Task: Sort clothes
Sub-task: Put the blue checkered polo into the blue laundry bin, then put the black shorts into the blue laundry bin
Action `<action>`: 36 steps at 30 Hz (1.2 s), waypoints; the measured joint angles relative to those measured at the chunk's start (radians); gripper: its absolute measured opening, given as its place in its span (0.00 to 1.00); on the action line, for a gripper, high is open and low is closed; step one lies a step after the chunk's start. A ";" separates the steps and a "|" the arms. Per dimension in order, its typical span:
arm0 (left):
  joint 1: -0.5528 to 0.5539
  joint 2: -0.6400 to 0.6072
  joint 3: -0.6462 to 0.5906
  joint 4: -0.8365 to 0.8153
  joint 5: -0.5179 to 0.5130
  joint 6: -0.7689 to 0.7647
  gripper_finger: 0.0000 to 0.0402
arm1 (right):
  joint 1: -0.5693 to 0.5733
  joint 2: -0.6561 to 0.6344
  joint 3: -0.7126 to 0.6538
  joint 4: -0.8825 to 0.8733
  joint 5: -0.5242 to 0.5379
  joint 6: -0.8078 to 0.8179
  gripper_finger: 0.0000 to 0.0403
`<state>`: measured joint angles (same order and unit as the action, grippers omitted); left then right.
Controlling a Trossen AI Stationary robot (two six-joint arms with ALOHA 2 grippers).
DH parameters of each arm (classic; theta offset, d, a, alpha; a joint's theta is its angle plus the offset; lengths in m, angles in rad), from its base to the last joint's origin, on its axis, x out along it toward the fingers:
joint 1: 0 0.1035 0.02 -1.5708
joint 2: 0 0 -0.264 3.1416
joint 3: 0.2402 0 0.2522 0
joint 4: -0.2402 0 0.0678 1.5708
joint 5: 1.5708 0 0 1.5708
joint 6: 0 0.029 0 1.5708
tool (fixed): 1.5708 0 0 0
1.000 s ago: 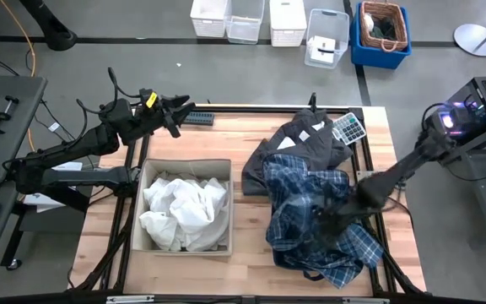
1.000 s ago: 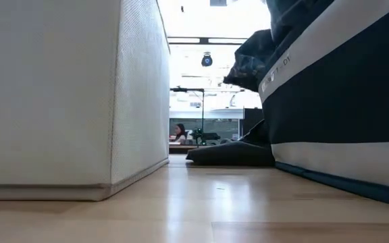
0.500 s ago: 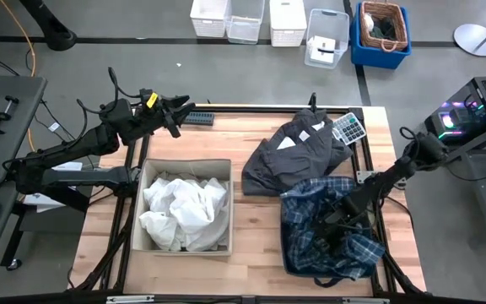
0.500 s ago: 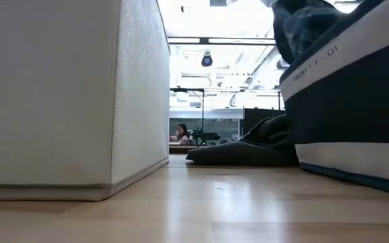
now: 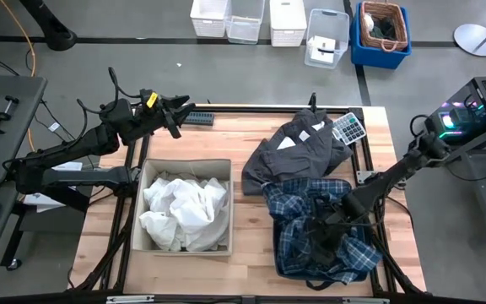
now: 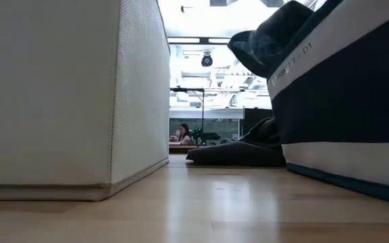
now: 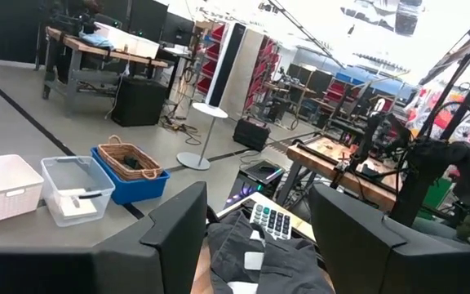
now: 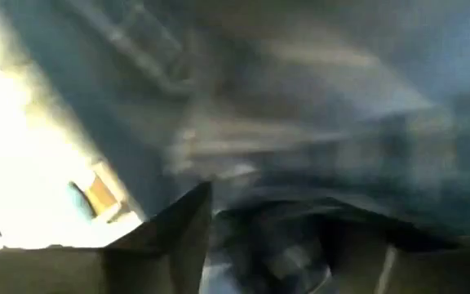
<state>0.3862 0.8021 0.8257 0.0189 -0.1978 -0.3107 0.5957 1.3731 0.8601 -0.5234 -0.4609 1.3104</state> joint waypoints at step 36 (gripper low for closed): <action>0.000 0.001 0.000 -0.048 0.065 -0.083 0.51 | -1.075 0.305 0.256 -0.367 0.407 -1.079 0.56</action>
<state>0.3859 0.8027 0.8261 -0.0289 -0.1332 -0.3939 -0.4792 1.6780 1.1158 -0.8902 -0.0538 0.2319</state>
